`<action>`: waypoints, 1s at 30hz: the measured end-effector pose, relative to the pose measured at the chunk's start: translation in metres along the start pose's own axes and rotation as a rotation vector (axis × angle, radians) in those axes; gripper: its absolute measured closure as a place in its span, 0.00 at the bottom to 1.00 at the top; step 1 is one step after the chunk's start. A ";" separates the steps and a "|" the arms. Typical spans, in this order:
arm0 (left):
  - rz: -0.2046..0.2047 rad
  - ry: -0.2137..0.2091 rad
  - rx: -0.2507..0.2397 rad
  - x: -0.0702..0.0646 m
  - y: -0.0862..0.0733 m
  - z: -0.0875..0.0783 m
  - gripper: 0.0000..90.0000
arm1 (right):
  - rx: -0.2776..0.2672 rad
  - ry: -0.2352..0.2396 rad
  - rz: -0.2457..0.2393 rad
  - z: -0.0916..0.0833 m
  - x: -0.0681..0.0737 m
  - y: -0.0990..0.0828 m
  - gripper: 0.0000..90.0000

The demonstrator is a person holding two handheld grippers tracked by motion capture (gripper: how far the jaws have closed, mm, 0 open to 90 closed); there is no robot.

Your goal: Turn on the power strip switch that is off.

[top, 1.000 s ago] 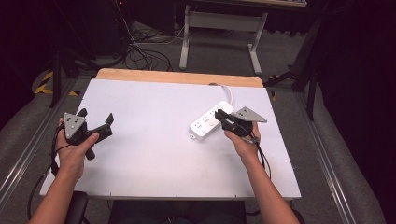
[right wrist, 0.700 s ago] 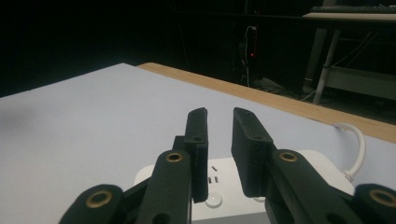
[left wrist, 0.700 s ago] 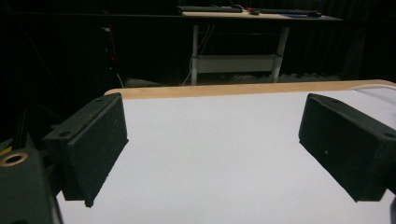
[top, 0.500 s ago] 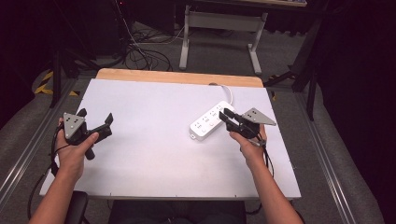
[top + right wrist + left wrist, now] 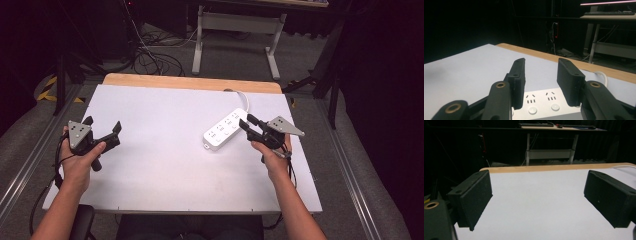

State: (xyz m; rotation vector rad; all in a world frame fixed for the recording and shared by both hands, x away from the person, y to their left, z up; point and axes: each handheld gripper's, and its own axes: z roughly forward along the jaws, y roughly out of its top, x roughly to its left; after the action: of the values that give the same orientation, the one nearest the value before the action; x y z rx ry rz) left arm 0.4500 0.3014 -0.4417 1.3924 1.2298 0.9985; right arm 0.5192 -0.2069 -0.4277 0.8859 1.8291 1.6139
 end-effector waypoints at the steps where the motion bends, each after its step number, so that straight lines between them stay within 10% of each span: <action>1: -0.001 0.000 0.000 0.000 0.000 0.000 0.10 | -0.007 0.001 -0.002 -0.001 0.000 0.000 0.64; 30: -0.008 0.000 0.000 0.001 0.000 0.001 0.10 | -0.095 -0.028 0.027 -0.033 -0.004 -0.003 0.36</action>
State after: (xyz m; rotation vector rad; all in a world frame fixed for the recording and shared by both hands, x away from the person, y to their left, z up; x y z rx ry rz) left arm 0.4507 0.3021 -0.4419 1.3866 1.2344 0.9929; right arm 0.4960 -0.2308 -0.4265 0.8905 1.7129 1.6820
